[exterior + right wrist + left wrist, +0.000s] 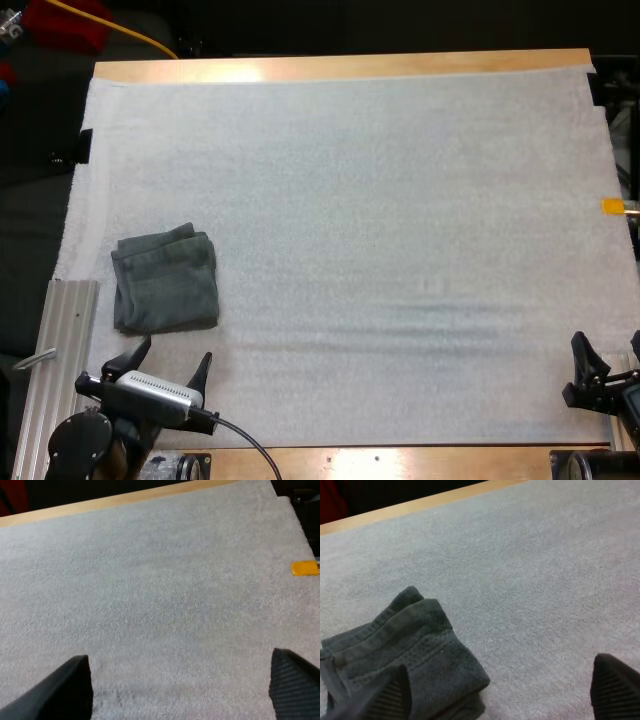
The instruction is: Pick towel from pile, fold and stack
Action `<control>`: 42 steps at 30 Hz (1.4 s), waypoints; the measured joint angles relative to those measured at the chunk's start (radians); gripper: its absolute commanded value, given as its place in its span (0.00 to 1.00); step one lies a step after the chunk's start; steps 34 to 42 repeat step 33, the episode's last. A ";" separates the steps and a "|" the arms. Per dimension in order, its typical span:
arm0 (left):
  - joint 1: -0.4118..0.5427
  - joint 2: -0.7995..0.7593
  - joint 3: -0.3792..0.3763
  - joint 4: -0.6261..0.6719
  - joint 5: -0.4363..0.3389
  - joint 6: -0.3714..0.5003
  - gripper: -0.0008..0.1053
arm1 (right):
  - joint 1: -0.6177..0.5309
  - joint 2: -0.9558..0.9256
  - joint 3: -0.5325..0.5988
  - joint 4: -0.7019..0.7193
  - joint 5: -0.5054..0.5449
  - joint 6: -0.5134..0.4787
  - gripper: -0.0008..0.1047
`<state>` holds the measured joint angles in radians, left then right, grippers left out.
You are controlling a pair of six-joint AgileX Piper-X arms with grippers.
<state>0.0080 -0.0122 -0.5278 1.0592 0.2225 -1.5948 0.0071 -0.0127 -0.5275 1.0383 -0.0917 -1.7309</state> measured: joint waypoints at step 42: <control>0.000 0.000 0.000 0.000 0.037 0.000 0.68 | 0.000 0.000 0.000 0.000 0.000 0.003 0.68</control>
